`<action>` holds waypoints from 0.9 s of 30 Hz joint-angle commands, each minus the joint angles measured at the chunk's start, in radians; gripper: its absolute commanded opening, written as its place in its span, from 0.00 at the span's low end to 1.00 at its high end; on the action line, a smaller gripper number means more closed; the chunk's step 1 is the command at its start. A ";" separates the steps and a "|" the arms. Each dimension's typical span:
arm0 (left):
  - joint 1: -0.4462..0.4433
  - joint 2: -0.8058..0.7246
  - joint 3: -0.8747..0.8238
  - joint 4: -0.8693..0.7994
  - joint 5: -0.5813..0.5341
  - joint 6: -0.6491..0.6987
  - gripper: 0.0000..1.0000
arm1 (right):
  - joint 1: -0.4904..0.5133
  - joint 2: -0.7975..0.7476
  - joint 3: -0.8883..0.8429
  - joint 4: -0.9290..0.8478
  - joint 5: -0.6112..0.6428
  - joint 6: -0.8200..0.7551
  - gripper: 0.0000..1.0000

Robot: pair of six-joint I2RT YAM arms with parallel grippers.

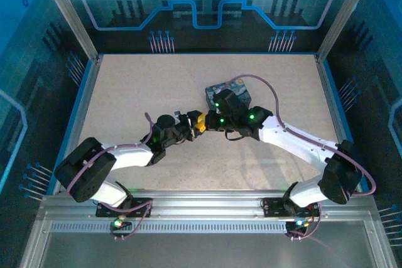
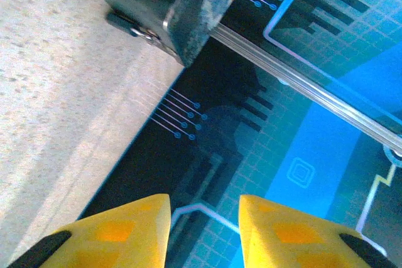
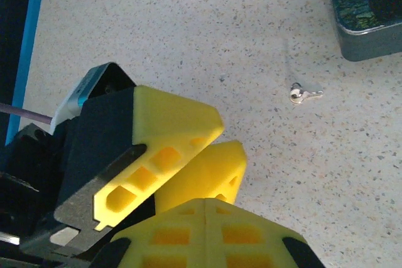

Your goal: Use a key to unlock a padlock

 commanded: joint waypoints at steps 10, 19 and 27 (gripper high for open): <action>0.145 -0.392 -0.048 -0.565 -0.047 0.334 0.49 | -0.083 0.227 0.133 -0.140 -0.052 -0.281 0.31; 0.286 -0.663 -0.026 -0.937 -0.060 0.536 0.56 | -0.080 0.590 0.482 -0.379 0.051 -0.528 0.32; 0.299 -0.655 -0.029 -0.923 -0.046 0.526 0.57 | -0.075 0.758 0.634 -0.459 0.065 -0.578 0.30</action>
